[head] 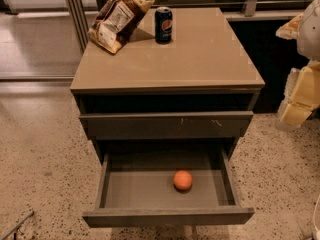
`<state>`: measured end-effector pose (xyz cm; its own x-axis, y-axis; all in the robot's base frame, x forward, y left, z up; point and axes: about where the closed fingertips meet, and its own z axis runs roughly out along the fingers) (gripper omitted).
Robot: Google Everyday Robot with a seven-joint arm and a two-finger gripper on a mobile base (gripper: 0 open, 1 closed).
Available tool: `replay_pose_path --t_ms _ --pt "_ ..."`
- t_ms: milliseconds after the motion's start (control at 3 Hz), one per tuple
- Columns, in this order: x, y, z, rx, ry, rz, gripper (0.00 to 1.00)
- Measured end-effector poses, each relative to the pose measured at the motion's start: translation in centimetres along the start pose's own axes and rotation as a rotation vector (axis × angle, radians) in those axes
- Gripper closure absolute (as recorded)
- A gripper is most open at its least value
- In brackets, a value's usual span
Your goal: Pick orange from middle drawer and place on counter
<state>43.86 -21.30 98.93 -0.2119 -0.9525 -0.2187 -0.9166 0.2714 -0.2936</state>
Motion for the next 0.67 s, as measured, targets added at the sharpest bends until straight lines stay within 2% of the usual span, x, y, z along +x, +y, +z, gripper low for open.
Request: replay_pose_path --t_ms 333,667 --pt "0.0 0.0 0.0 0.0 0.0 0.0 0.0" --pt "0.0 0.0 0.0 0.0 0.0 0.0 0.19"
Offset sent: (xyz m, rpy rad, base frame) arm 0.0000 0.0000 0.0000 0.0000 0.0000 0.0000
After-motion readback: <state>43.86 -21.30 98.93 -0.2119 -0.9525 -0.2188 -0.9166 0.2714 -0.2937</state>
